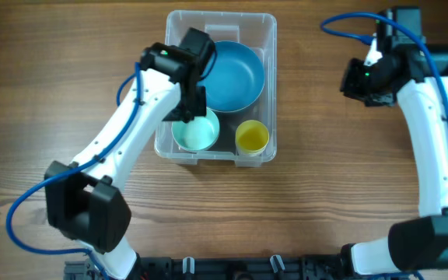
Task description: Pack container
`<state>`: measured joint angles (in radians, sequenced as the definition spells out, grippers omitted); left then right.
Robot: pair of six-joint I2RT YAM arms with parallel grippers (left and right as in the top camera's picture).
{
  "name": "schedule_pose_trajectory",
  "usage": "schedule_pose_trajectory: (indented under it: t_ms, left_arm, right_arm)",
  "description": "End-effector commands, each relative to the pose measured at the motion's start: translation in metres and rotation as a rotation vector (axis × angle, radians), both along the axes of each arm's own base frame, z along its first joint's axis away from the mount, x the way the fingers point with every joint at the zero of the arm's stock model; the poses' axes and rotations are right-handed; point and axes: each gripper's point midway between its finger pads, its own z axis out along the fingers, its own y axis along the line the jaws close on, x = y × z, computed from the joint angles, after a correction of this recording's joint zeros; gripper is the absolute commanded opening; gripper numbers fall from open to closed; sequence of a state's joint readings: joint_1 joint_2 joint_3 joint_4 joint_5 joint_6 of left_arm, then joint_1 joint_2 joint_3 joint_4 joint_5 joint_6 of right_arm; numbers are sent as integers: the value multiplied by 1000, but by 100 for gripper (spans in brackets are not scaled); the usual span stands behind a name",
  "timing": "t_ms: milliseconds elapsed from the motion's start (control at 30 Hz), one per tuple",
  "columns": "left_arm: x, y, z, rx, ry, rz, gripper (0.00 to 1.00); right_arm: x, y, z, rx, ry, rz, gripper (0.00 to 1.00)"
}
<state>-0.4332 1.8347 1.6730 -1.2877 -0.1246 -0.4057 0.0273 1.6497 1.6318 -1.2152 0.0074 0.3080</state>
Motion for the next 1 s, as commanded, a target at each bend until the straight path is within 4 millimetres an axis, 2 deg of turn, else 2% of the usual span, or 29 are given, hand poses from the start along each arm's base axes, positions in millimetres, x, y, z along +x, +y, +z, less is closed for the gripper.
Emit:
schedule_pose_trajectory:
  t_ms: [0,67,167,267,333,467,567,867,967]
  left_arm:
    - [21,30,42,-41,-165,100,4]
    - [29,55,54,-23,-219,163,4]
    - [34,94,56,-35,-218,281,4]
    - [37,115,47,-87,-180,353,4]
    - [38,125,39,-85,-156,381,4]
    - [38,128,22,-85,-98,394,4]
    - [38,128,9,-76,-58,395,4]
    - [40,128,6,-74,-54,392,4]
    - [40,128,6,-74,-54,392,4]
  right_arm:
    - [16,16,-22,0,22,60,11]
    - [27,24,-32,-4,16,90,4]
    - [41,37,-47,-7,10,128,4]
    - [52,49,-65,-6,20,153,4]
    - [61,64,-82,24,27,184,4]
    - [80,97,-106,122,5,245,4]
    - [89,119,-112,197,-24,288,5]
    - [95,159,-103,304,-89,413,7]
    - [95,164,-101,325,-100,439,7]
